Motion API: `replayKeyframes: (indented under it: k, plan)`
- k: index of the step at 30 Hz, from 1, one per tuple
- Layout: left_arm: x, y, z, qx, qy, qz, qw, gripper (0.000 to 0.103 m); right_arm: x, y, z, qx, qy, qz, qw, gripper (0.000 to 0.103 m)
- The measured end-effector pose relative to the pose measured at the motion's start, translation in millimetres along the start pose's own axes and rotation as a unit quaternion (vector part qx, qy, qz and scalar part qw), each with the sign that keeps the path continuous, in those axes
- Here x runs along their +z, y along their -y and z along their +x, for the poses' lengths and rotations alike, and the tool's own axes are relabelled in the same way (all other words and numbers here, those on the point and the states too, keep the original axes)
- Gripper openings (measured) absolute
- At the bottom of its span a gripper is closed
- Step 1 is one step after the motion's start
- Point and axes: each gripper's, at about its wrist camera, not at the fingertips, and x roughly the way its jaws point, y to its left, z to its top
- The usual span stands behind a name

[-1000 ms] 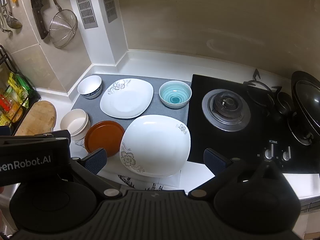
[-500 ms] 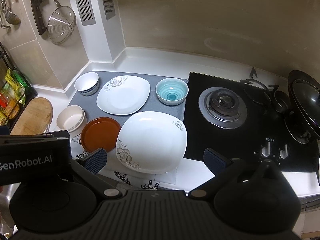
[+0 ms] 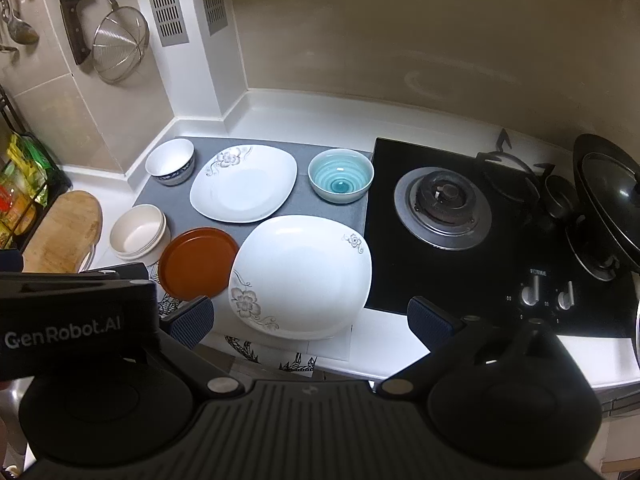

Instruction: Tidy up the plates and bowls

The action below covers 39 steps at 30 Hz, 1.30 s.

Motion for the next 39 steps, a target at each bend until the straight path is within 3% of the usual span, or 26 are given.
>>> replayKeyframes:
  k: [7, 11, 14, 16, 17, 19, 21, 24, 27, 28, 29, 30, 32, 35, 39]
  plan:
    - [1.8, -3.7, 13.6, -0.004, -0.012, 0.001, 0.9999, 0.103, 1.3, -3.8, 12.8, 0.004, -0.013, 0.000, 1.000, 0.103]
    - [0.6, -13.0, 33.0, -0.025, -0.021, -0.007, 0.9994, 0.103, 2.2, -6.9, 32.0, 0.010, -0.024, 0.002, 1.000, 0.103]
    - [-0.3, -27.5, 62.0, -0.044, -0.040, -0.025, 0.9979, 0.103, -0.1, -9.2, 52.7, 0.029, -0.023, -0.001, 0.999, 0.103]
    - [0.2, -35.7, 84.6, -0.045, -0.037, -0.025, 0.9980, 0.103, -1.6, -3.6, 68.5, 0.063, -0.013, 0.009, 0.998, 0.103]
    - [0.5, -40.5, 95.1, -0.059, -0.027, -0.029, 0.9975, 0.103, -1.1, 3.4, 77.3, 0.081, -0.013, 0.028, 0.996, 0.103]
    - [-1.3, -54.7, 112.8, -0.126, 0.009, -0.047, 0.9908, 0.103, -2.9, 18.2, 94.5, 0.119, -0.002, 0.067, 0.991, 0.103]
    - [5.0, -62.7, 137.9, -0.162, -0.005, -0.044, 0.9858, 0.103, -4.6, 29.0, 109.3, 0.144, 0.023, 0.075, 0.986, 0.103]
    - [18.7, -64.8, 186.9, -0.197, -0.043, -0.029, 0.9791, 0.100, -3.2, 35.8, 130.0, 0.086, 0.048, 0.049, 0.994, 0.103]
    - [31.8, -66.3, 246.6, -0.239, -0.097, -0.033, 0.9656, 0.075, 1.0, 50.2, 154.8, 0.065, 0.049, 0.052, 0.995, 0.103]
    - [34.9, -65.1, 267.0, -0.246, -0.114, -0.036, 0.9618, 0.057, 3.5, 56.4, 164.7, 0.064, 0.038, 0.056, 0.996, 0.103]
    - [38.7, -65.0, 286.1, -0.248, -0.134, -0.042, 0.9586, 0.047, 4.9, 60.8, 174.3, 0.061, 0.022, 0.062, 0.996, 0.100]
    - [41.6, -64.6, 301.6, -0.256, -0.148, -0.047, 0.9543, 0.047, 5.1, 65.0, 182.4, 0.062, 0.012, 0.073, 0.995, 0.096]
    - [50.5, -62.3, 326.4, -0.284, -0.160, -0.050, 0.9441, 0.043, 1.0, 76.8, 195.5, 0.069, 0.000, 0.111, 0.991, 0.073]
    - [64.8, -48.6, 346.5, -0.304, -0.151, -0.020, 0.9406, 0.043, -11.1, 93.3, 211.2, 0.060, -0.007, 0.158, 0.986, 0.057]
    - [74.7, -19.6, 357.8, -0.303, -0.141, 0.045, 0.9413, 0.042, -25.7, 104.8, 225.2, 0.072, -0.005, 0.192, 0.979, 0.053]
